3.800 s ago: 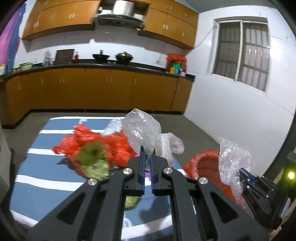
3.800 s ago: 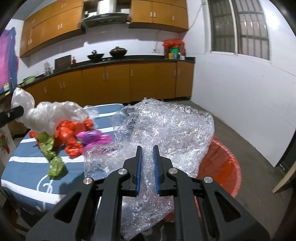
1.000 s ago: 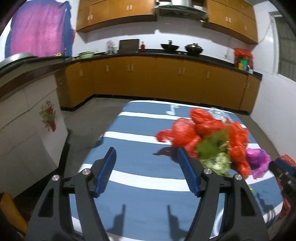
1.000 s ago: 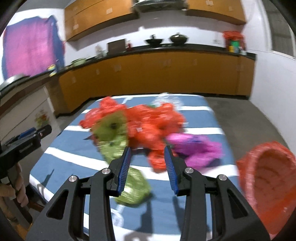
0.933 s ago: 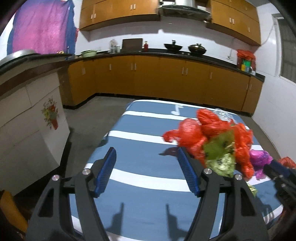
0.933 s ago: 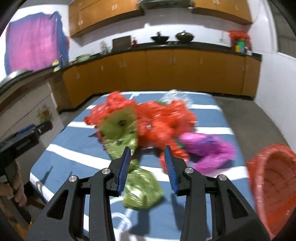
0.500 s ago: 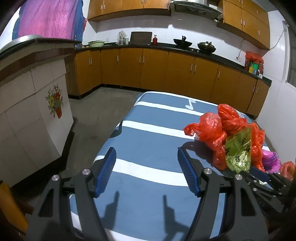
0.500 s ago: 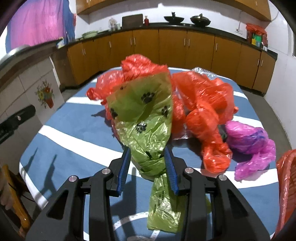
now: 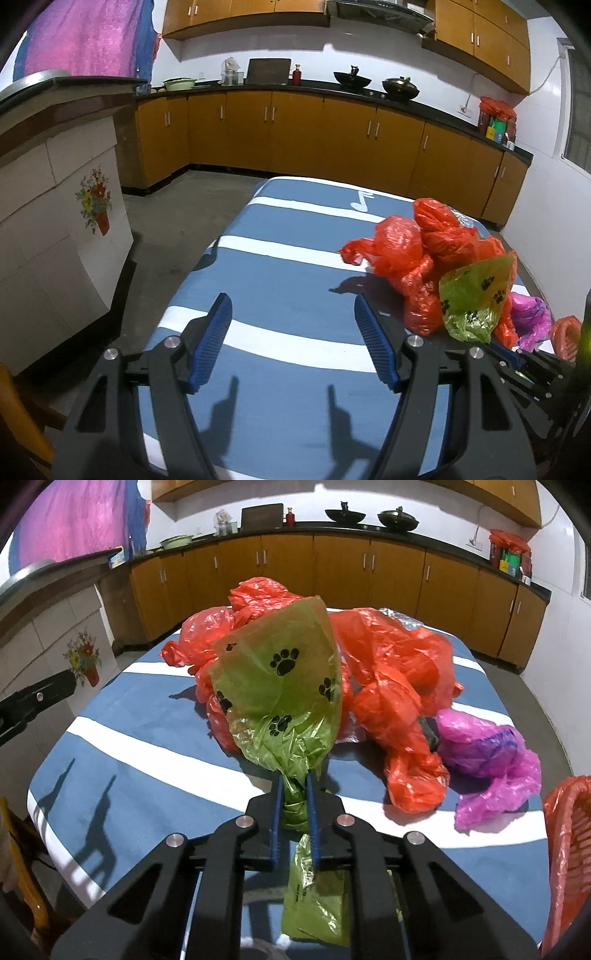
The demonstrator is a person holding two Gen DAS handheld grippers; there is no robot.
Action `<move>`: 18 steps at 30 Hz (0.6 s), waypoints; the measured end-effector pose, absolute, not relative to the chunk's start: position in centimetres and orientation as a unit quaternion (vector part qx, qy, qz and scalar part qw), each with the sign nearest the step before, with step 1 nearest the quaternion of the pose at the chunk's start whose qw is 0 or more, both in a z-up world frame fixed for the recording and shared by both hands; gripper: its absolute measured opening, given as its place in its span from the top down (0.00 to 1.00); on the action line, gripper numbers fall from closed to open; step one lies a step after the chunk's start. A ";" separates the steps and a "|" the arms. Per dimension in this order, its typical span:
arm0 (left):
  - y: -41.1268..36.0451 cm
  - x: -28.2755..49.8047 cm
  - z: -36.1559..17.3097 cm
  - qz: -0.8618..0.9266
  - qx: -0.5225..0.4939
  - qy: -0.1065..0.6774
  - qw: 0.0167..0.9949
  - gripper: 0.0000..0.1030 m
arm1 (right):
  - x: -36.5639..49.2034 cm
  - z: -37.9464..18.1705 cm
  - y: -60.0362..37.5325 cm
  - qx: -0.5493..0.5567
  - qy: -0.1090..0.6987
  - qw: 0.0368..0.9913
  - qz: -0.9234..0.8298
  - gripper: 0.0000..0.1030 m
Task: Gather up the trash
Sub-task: 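Lift the green bag with the right tool while the left tool grasps a red bag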
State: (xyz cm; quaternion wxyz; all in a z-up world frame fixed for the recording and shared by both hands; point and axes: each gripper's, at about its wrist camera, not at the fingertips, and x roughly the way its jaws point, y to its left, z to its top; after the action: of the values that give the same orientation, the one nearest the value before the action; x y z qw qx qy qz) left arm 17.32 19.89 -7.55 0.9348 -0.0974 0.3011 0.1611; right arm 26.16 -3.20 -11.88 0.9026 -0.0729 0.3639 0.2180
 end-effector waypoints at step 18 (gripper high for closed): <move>11.6 26.2 -5.7 0.039 -0.095 0.307 0.946 0.40 | 25.0 -6.8 -13.2 0.001 0.301 0.943 0.140 0.89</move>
State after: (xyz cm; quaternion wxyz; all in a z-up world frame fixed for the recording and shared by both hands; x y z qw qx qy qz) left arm 26.24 11.56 -5.72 0.9462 -0.0950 0.3069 0.0395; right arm 25.05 -13.20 -6.82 0.9432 0.0010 0.3010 0.1404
